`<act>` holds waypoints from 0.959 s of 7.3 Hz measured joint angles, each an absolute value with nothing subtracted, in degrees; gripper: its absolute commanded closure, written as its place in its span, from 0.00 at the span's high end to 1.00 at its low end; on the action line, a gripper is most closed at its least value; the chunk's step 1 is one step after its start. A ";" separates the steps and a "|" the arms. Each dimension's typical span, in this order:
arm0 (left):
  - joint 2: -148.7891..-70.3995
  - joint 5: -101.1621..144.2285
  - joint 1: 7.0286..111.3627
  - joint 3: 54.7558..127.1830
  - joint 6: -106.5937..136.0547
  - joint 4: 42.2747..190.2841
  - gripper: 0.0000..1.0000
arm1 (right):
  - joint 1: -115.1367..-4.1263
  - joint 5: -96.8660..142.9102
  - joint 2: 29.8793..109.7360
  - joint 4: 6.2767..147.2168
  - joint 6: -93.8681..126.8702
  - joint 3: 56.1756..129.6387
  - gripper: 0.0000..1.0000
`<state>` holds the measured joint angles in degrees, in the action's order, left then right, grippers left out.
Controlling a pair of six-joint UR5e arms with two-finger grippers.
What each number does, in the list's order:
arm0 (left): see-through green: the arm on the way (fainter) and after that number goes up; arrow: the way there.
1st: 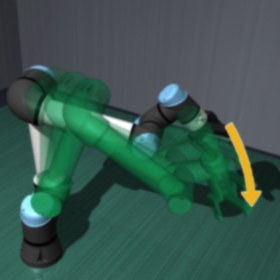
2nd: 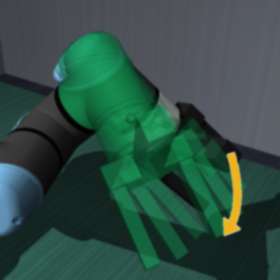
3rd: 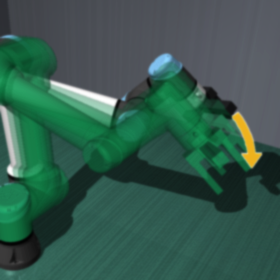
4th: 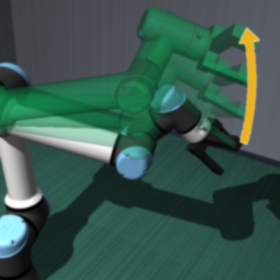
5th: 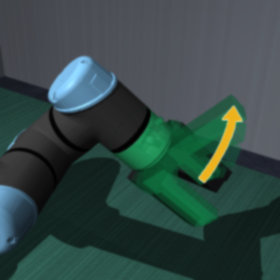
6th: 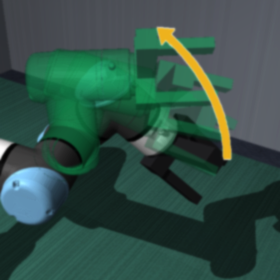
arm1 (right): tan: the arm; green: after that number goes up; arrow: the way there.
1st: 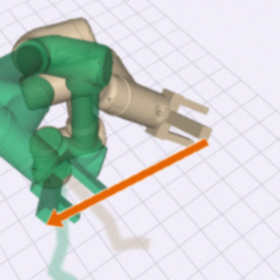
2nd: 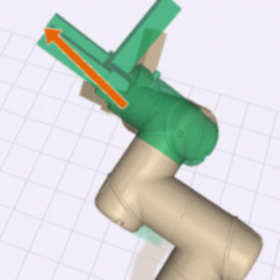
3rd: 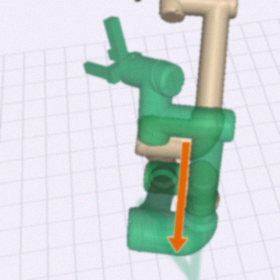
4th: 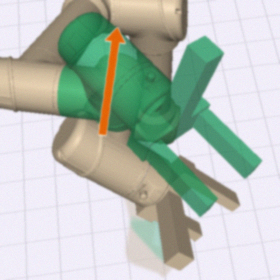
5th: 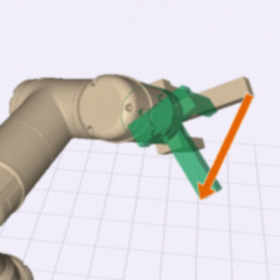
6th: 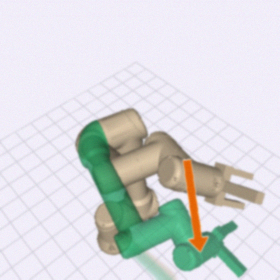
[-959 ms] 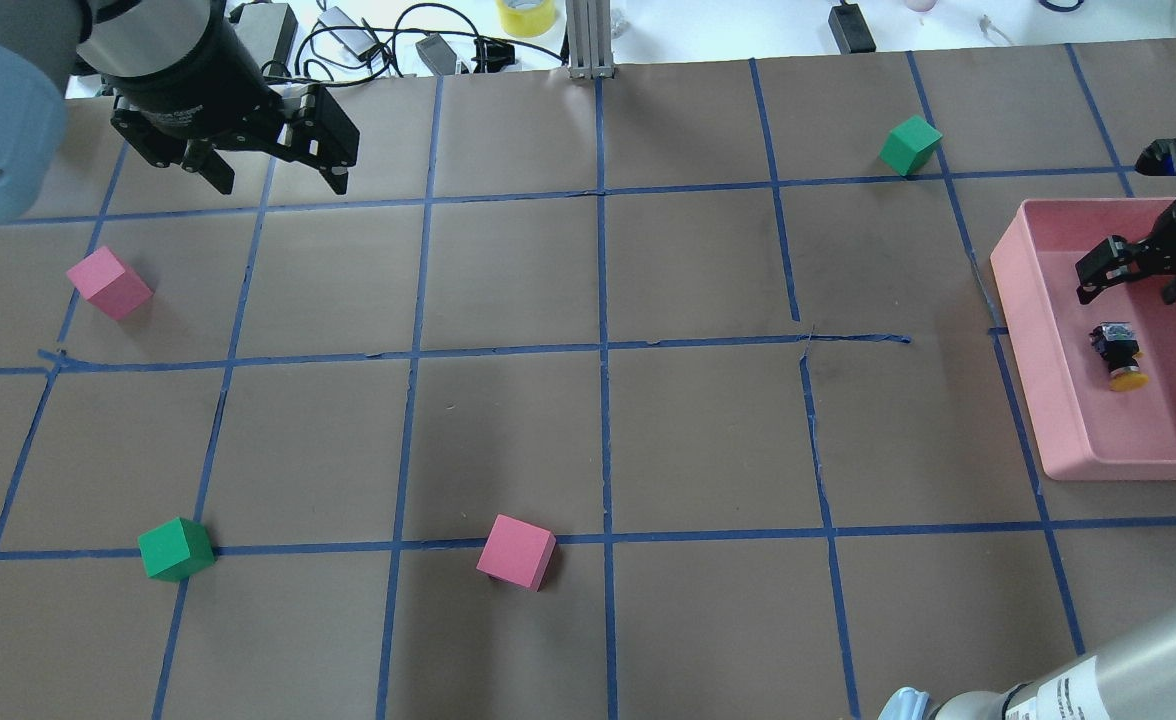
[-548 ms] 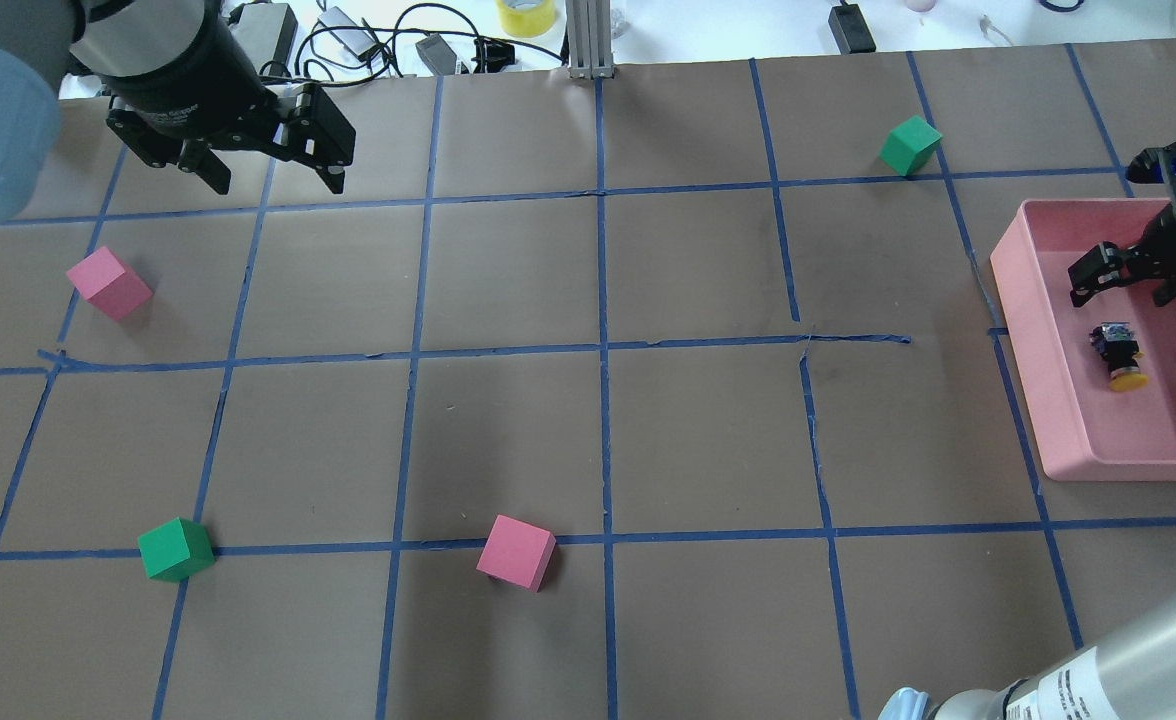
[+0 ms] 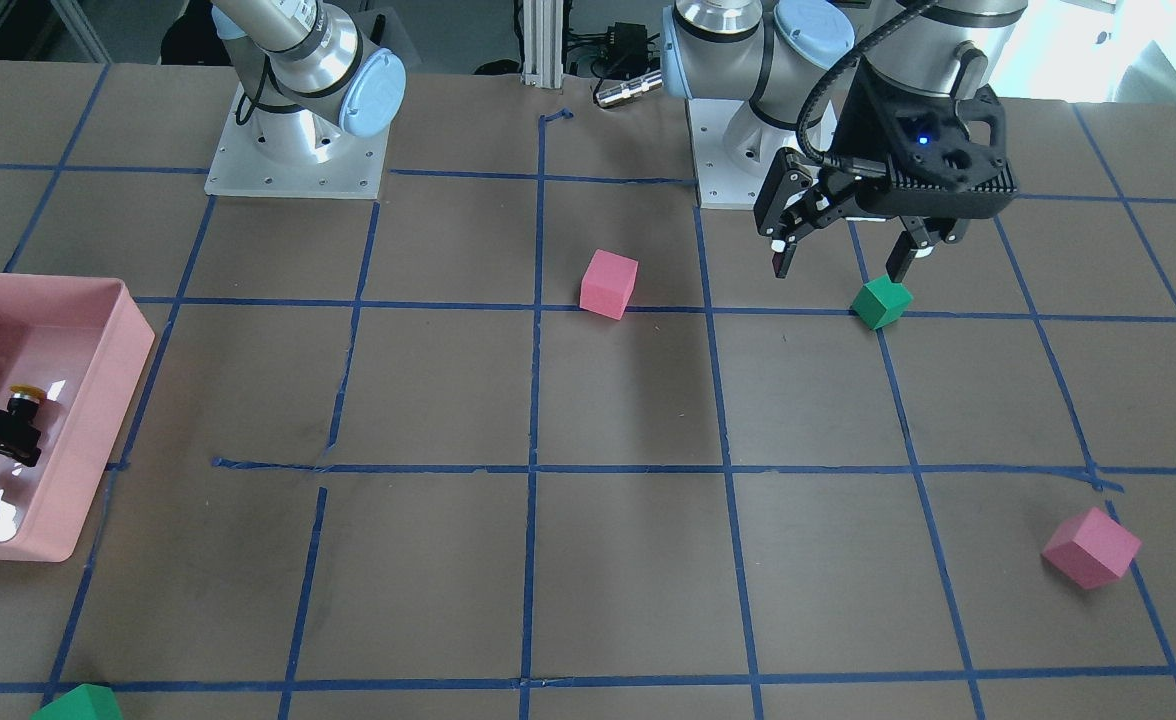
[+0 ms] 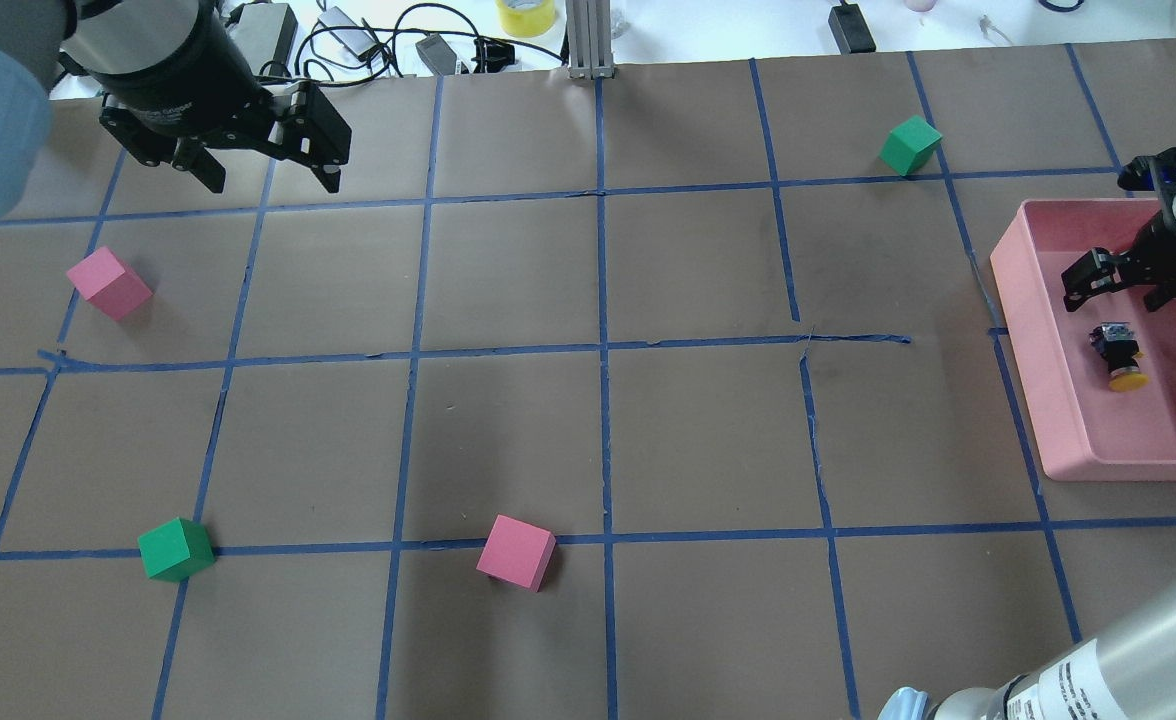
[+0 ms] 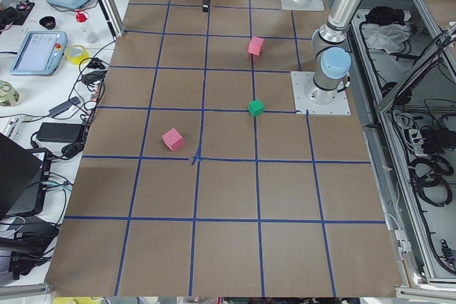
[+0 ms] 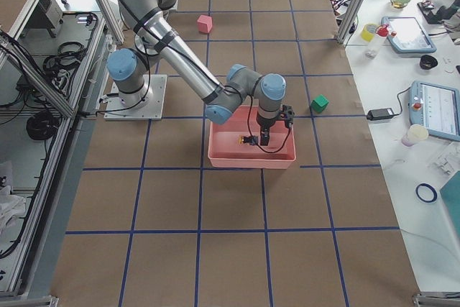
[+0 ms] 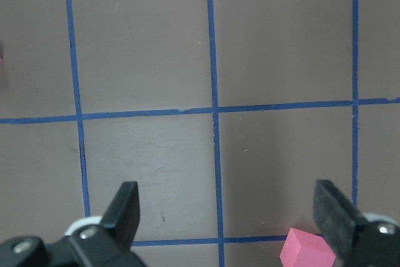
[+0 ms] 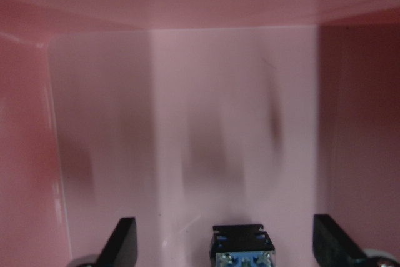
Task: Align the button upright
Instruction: 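Lower the right gripper into the tray and grasp the black button switch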
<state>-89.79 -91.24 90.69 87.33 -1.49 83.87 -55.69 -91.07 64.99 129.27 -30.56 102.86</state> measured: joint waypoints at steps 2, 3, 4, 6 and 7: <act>-89.64 -91.35 90.70 87.26 -1.48 84.07 1.00 | -55.65 -90.94 65.01 129.31 -30.66 103.15 1.00; -89.54 -91.39 90.70 87.22 -1.46 84.28 1.00 | -55.64 -91.15 65.05 129.20 -30.74 103.49 1.00; -89.51 -91.40 90.70 87.21 -1.47 84.46 1.00 | -55.64 -91.48 65.09 129.14 -30.80 103.97 1.00; -89.48 -91.41 90.70 87.13 -1.49 84.58 1.00 | -55.63 -92.01 65.21 128.86 -30.98 104.52 1.00; -89.48 -91.41 90.70 87.08 -1.49 84.59 1.00 | -55.63 -92.12 65.28 128.61 -31.04 104.64 1.00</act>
<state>-89.48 -91.41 90.70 87.08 -1.49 84.59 -55.63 -92.12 65.28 128.61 -31.04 104.64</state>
